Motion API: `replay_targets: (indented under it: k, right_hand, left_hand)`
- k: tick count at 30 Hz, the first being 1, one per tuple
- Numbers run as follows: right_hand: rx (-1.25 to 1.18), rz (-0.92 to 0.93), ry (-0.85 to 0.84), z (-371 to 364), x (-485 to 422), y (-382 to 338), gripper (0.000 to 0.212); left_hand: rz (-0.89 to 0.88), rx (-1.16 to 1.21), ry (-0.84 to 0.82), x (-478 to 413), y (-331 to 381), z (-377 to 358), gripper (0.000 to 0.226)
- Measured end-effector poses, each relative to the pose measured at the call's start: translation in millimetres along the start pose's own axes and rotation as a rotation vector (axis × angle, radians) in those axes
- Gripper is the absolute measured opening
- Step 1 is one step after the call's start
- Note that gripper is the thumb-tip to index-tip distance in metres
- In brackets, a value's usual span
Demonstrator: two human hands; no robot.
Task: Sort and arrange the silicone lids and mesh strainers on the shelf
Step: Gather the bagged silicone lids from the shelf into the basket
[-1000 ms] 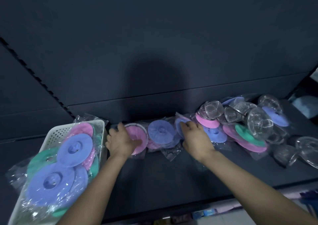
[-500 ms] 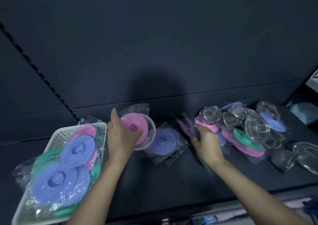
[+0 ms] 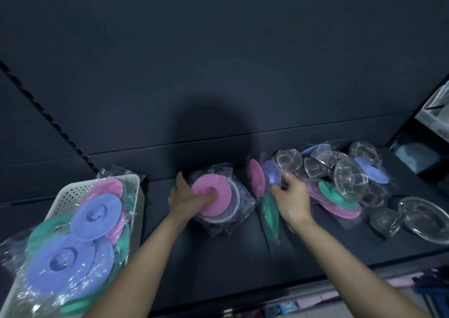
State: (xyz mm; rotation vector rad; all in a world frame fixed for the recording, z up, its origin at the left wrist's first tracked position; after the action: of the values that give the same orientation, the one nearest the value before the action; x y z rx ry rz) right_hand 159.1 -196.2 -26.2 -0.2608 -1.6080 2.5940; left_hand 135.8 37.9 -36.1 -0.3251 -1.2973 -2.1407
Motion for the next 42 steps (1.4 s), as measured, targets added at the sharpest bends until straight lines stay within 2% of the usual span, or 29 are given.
replay_targets:
  k: [2, 3, 8, 11, 13, 17, 20, 23, 24, 26, 27, 31, 35, 37, 39, 42]
  right_hand:
    - [0.023, 0.022, -0.001, -4.7, 0.1, -2.3, 0.012]
    - [0.040, 0.039, -0.007, -7.0, 0.8, -4.2, 0.013]
    - [0.070, 0.104, -0.027, -12.6, 4.8, -8.1, 0.016]
    - [0.069, 0.099, -0.024, -9.9, 3.7, -9.7, 0.015]
    - [0.077, 0.110, -0.014, -7.0, 1.1, -10.8, 0.013]
    - [0.087, 0.113, -0.005, -0.3, -1.9, -9.2, 0.005]
    - [0.104, 0.124, -0.001, 4.3, -1.0, -4.4, 0.005]
    - [0.106, 0.115, 0.006, 8.4, 1.7, 0.1, 0.005]
    - [0.109, 0.118, 0.008, 9.5, 2.0, 1.3, 0.004]
    - [0.117, 0.116, 0.012, 11.3, 1.6, 2.0, 0.002]
    - [0.116, 0.114, 0.014, 12.3, 0.9, 1.7, 0.005]
    - [0.106, 0.131, 0.016, 13.4, -2.2, 0.0, 0.012]
    - [0.088, 0.150, 0.006, 8.0, -1.7, -7.7, 0.013]
    - [0.089, 0.154, 0.000, 5.4, -0.5, -11.7, 0.015]
    - [0.086, 0.164, -0.006, 4.8, 0.9, -14.0, 0.016]
    - [0.128, 0.203, -0.017, 8.7, 3.2, -16.6, 0.017]
  left_hand:
    - [0.076, 0.052, -0.089, -3.9, -5.1, 0.2, 0.132]
    - [0.073, 0.038, -0.098, -5.2, -8.4, -0.2, 0.125]
    - [-0.146, -0.043, 0.060, -2.1, -8.7, -3.7, 0.061]
    - [-0.221, 0.032, -0.067, 7.5, -3.6, -8.5, 0.026]
    - [-0.246, 0.007, -0.148, 9.6, -5.6, -10.6, 0.013]
    - [-0.213, 0.105, -0.163, 11.3, -6.9, -8.6, 0.034]
    - [-0.236, 0.144, -0.141, 9.5, -5.7, -2.0, 0.033]
    - [-0.252, 0.209, -0.108, 10.0, -4.7, 9.8, 0.043]
    - [-0.206, 0.268, -0.109, 9.9, -5.4, 15.0, 0.043]
    - [-0.131, 0.314, -0.123, 9.4, -9.0, 24.4, 0.028]
    - [-0.133, 0.262, -0.087, 8.5, -10.8, 30.8, 0.023]
    - [-0.226, -0.087, 0.239, 8.1, -13.4, 56.1, 0.035]
    - [-0.266, -0.003, 0.391, 17.3, -3.0, 64.5, 0.032]
    - [-0.303, 0.094, 0.359, 22.8, 4.6, 60.2, 0.032]
    - [-0.338, 0.163, 0.256, 28.6, 13.7, 50.8, 0.031]
    - [-0.433, 0.044, 0.055, 27.9, 30.7, 27.5, 0.029]
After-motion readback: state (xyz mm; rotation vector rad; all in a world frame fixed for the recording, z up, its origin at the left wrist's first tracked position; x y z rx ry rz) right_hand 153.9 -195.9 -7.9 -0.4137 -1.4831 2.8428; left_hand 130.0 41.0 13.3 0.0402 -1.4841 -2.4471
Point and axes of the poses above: each hand's wrist, its own x-axis away from the middle knuckle, its own z-axis out of the back of the hand, y = z × x, the point moved 2 cm from there along -x, towards the middle knuckle, and after that the axes turned 6 degrees about z, right-handed, at the moved point
